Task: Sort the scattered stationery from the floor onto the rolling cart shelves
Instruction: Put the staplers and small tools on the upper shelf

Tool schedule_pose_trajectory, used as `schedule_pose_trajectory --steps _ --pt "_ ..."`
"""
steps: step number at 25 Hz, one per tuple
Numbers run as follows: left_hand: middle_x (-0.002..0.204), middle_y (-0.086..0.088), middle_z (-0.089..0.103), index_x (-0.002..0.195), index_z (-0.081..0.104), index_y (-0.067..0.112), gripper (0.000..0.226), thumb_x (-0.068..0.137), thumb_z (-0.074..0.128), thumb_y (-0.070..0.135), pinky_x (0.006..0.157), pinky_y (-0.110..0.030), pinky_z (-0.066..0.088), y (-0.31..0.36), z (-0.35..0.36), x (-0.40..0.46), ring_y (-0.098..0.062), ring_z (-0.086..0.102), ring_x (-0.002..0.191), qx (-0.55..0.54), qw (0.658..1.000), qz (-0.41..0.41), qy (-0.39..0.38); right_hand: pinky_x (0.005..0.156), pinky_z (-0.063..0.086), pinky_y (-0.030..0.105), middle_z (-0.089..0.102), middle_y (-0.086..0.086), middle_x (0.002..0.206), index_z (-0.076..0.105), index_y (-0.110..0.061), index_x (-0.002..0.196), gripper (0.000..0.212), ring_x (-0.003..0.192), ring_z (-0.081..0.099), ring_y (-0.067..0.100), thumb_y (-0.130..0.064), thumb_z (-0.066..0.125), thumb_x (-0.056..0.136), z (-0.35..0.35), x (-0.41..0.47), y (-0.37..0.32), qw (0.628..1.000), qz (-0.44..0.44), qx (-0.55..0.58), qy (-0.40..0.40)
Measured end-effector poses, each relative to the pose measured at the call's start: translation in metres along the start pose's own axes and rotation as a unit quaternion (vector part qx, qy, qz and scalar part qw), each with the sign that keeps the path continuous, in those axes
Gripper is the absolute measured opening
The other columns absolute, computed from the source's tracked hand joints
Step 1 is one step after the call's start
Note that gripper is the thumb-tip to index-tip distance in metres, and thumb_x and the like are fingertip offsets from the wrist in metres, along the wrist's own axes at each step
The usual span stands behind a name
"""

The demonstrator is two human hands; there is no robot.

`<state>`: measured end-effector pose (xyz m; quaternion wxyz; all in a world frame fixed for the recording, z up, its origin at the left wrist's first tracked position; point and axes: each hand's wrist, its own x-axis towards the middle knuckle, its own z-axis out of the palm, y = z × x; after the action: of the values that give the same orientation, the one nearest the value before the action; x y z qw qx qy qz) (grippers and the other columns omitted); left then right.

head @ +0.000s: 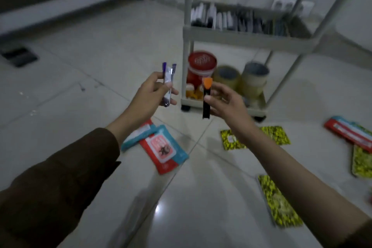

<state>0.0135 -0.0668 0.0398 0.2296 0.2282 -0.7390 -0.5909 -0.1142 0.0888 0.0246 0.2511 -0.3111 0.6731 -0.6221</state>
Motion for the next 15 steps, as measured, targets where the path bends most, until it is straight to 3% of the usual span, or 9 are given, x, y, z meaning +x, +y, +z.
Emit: schedule_pose_trajectory --steps 4,7,10,13,15 --pt "0.076 0.004 0.053 0.102 0.049 0.022 0.013 0.1 0.037 0.025 0.047 -0.015 0.037 0.096 0.021 0.034 -0.003 0.046 0.05 -0.003 0.995 0.09 0.047 0.082 0.053 0.021 0.06 -0.012 0.102 0.052 -0.021 0.123 0.034 0.097 0.061 0.004 -0.018 0.059 0.089 -0.013 0.046 -0.101 0.983 -0.181 0.02 0.009" --pt "0.081 0.007 0.051 0.116 0.039 0.024 0.018 0.1 0.034 0.03 0.049 -0.01 0.039 0.162 0.038 0.058 0.003 0.048 0.056 -0.012 0.986 0.142 0.083 0.087 0.054 0.031 0.061 -0.003 0.11 0.049 -0.02 0.127 0.04 0.1 0.062 0.009 -0.015 0.06 0.089 -0.03 0.065 -0.165 0.957 -0.289 -0.019 -0.001" --pt "0.091 0.004 0.056 0.118 0.025 0.027 0.023 0.1 0.033 0.015 0.057 -0.009 0.044 0.218 0.045 0.078 0.0 0.058 0.07 -0.012 0.967 0.235 0.093 0.073 0.057 0.025 0.063 -0.004 0.104 0.044 -0.03 0.119 0.041 0.091 0.064 0.008 -0.016 0.064 0.086 -0.05 0.077 -0.219 0.918 -0.391 -0.071 -0.011" --pt "0.079 0.006 0.052 0.115 0.027 0.027 0.031 0.097 0.031 0.003 0.052 -0.012 0.04 0.261 0.047 0.095 0.001 0.05 0.055 0.034 0.939 0.324 0.11 0.063 0.055 0.02 0.059 -0.021 0.093 0.036 -0.038 0.1 0.037 0.079 0.063 0.001 -0.016 0.063 0.087 -0.07 0.091 -0.266 0.863 -0.488 -0.125 0.027" --pt "0.082 0.002 0.051 0.118 0.028 0.027 0.03 0.097 0.032 0.006 0.049 -0.014 0.038 0.286 0.047 0.11 -0.001 0.046 0.055 0.095 0.925 0.341 0.134 0.061 0.054 0.022 0.056 -0.019 0.089 0.038 -0.036 0.097 0.031 0.075 0.06 0.005 -0.017 0.06 0.089 -0.084 0.111 -0.293 0.832 -0.522 -0.163 0.089"
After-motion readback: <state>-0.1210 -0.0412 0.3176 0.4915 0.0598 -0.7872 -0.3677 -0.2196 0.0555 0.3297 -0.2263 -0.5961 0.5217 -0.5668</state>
